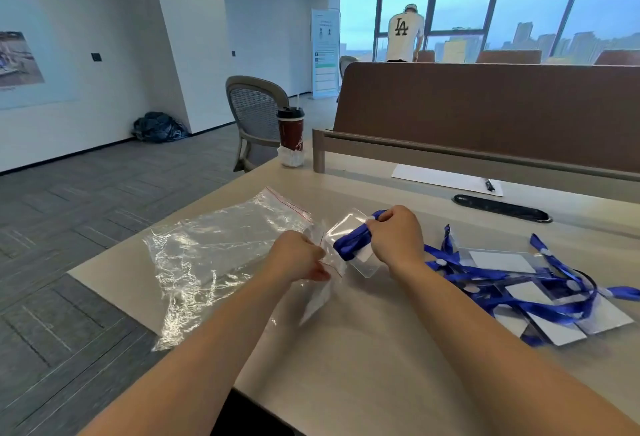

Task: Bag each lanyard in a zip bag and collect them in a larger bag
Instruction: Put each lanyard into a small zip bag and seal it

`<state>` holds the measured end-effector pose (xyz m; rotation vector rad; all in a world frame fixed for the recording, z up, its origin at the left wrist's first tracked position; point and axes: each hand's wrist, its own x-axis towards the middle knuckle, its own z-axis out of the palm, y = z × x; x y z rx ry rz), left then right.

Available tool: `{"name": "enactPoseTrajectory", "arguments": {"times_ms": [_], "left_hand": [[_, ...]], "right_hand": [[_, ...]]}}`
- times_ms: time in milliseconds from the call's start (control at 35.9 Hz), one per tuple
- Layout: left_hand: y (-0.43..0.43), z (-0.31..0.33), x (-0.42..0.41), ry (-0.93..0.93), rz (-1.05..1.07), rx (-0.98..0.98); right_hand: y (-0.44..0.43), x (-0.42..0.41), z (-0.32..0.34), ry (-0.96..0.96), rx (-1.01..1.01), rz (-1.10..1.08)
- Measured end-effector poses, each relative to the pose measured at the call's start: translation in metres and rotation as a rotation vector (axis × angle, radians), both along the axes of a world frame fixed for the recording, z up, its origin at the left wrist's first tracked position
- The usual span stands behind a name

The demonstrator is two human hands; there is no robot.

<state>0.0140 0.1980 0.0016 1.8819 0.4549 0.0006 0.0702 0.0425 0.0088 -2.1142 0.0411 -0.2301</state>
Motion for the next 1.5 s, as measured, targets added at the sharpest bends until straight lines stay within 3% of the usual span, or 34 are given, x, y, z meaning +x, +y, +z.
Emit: {"name": "enactPoseTrajectory", "arguments": {"times_ms": [195, 529, 696, 1002, 1280, 1503], "left_hand": [[-0.006, 0.002, 0.0, -0.05, 0.0, 0.012], [-0.034, 0.01, -0.01, -0.099, -0.158, 0.225], [-0.031, 0.013, -0.008, -0.13, -0.104, 0.172], [-0.03, 0.014, -0.008, -0.201, -0.089, 0.127], [-0.023, 0.015, -0.008, -0.218, -0.08, 0.114], [-0.018, 0.018, -0.008, -0.242, -0.109, 0.123]], "right_hand": [[-0.006, 0.0, 0.0, 0.001, -0.005, -0.006], [-0.003, -0.007, -0.008, -0.049, 0.066, -0.025], [-0.001, -0.016, -0.017, -0.11, 0.145, 0.05], [0.001, -0.032, -0.025, -0.058, 0.259, 0.242], [-0.01, -0.037, -0.025, -0.189, -0.193, 0.402], [-0.016, -0.033, -0.017, -0.263, -0.22, 0.409]]}}
